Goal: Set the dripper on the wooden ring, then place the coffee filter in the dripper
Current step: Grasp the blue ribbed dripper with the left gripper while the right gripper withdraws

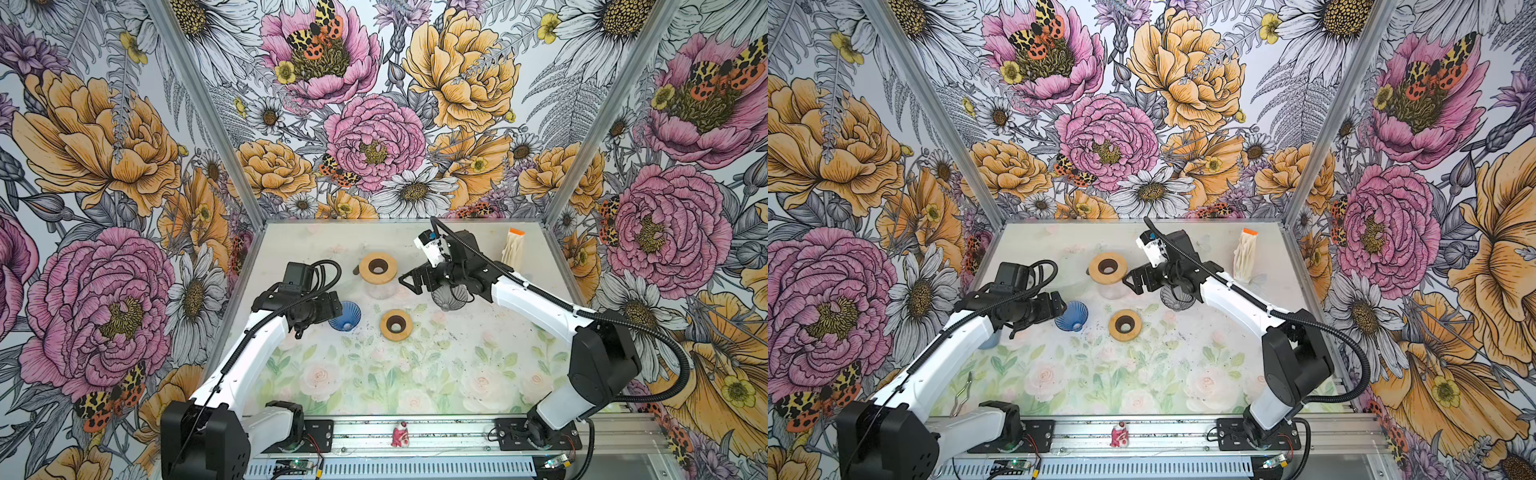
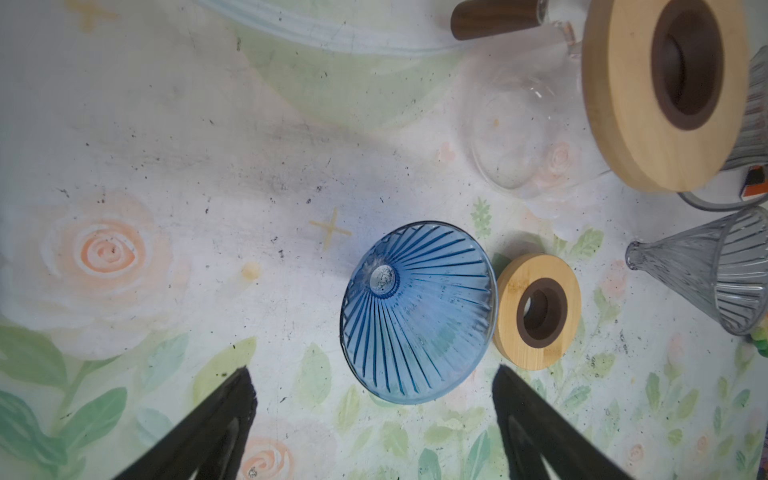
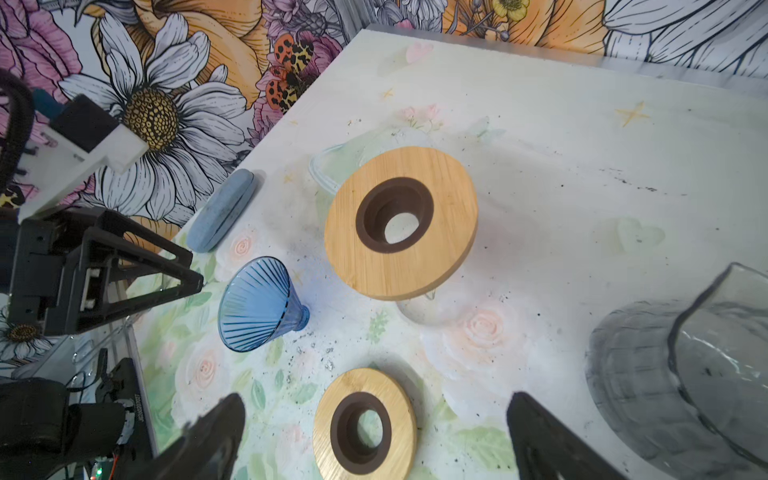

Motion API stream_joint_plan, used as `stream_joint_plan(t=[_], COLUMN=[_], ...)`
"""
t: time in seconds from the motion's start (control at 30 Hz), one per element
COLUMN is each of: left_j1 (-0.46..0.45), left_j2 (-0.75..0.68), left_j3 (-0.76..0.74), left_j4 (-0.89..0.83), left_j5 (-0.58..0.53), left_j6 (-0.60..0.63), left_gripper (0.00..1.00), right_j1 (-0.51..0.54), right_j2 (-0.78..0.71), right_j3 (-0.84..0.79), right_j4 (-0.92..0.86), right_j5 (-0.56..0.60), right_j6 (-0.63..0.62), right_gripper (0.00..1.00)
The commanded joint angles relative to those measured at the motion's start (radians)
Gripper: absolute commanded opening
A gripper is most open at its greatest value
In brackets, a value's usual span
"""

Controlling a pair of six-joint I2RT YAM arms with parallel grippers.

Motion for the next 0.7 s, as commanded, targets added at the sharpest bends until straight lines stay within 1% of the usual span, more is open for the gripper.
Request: stream_joint_plan(t=[0.0, 0.17, 0.23, 0.4, 0.53, 0.67], left_j1=[-0.01, -0.015, -0.016, -0.015, -0.004, -0.003], left_j2=[0.014, 0.04, 0.056, 0.097, 0.142, 0.187], left_j3=[-0.026, -0.052, -0.051, -0.051, -0.056, -0.05], left_j4=[-0.001, 0.029, 0.036, 0.083, 0.132, 0.16], left_j5=[-0.032, -0.045, -0.041, -0.031, -0.01, 0.01], left_j6=[-0.05, -0.052, -0.046, -0.04, -0.047, -0.045], left_gripper=[0.9, 0.88, 0.86, 0.81, 0.75, 0.71], right_j1=[0.037, 0.12, 0.145, 0.189, 0.21, 0.214], right_j2=[-0.051, -0.063, -0.065, -0.072, -0.094, -0.105], right_j3=[-0.041, -0.107, -0.137, -0.226, -0.314, -0.346], right_j4=[-0.003, 0.011, 0.041, 0.177, 0.326, 0.369], right_j5=[0.032, 0.05, 0.056, 0.073, 0.096, 0.118], right_j6=[-0.084, -0.154, -0.158, -0.158, -0.155, -0.159], right_gripper=[0.99, 0.99, 0.99, 0.99, 0.99, 0.99])
